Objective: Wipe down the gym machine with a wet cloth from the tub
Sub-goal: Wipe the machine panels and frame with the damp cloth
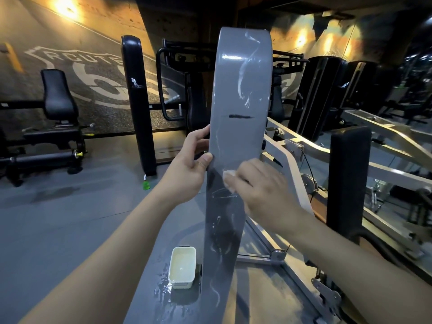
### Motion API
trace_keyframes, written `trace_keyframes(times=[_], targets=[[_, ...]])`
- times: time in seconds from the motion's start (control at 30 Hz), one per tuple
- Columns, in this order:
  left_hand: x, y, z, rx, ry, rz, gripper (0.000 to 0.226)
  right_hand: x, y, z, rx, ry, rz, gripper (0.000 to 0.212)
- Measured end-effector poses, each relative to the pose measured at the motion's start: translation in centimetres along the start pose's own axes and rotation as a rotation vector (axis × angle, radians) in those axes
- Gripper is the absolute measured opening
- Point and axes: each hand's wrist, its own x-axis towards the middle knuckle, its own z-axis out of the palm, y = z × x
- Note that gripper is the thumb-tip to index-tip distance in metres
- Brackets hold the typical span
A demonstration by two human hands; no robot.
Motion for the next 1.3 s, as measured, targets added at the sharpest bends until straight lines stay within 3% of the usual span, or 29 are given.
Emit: trace_keyframes(times=[0.17, 0.37, 0.53, 0.63, 0.7, 0.77, 0.83, 0.93, 1.07, 1.2, 1.3], targets=[[-0.1, 0.3, 0.1, -0.023, -0.004, -0.038, 0.054, 4.1, 2.7, -2.5, 0.045, 0.263, 0.272, 0.02], [-0.2, 0.4, -0.1, -0.003, -0.008, -0.011, 0.055, -0.2, 0.7, -0.6, 0.043, -0.084, -0.04, 0.031], [-0.1, 0.3, 0.0, 0.006, -0.012, -0.028, 0.055, 1.9, 3.3, -1.8, 0.068, 0.215, 0.185, 0.022], [-0.1, 0.4, 0.1, 0.005, 0.001, -0.015, 0.054, -1.1, 0.9, -0.1, 0.09, 0.113, 0.124, 0.018], [-0.1, 0.3, 0.0, 0.001, 0.013, -0.019, 0.055, -1.8, 0.8, 0.0, 0.087, 0.023, 0.01, 0.03], [0.0, 0.3, -0.1, 0.004, 0.009, -0.034, 0.055, 0.0, 2.4, -0.8, 0.084, 0.07, -0.01, 0.027], [0.0, 0.3, -0.1, 0.009, 0.004, -0.038, 0.055, 2.3, 4.2, -1.7, 0.108, 0.187, 0.074, 0.025], [0.1, 0.4, -0.1, 0.01, 0.004, -0.049, 0.056, 2.0, 3.6, -1.3, 0.174, 0.212, 0.206, 0.022], [-0.1, 0.7, 0.0, -0.002, 0.004, -0.054, 0.054, -0.3, 2.1, -0.6, 0.063, 0.016, -0.041, 0.031], [-0.1, 0.9, 0.2, -0.014, 0.013, -0.058, 0.052, 2.7, 4.1, -1.9, 0.043, 0.223, 0.104, 0.02], [-0.3, 1.1, 0.5, -0.024, 0.026, -0.055, 0.049, 0.2, 1.8, -0.4, 0.1, 0.115, 0.207, 0.022]])
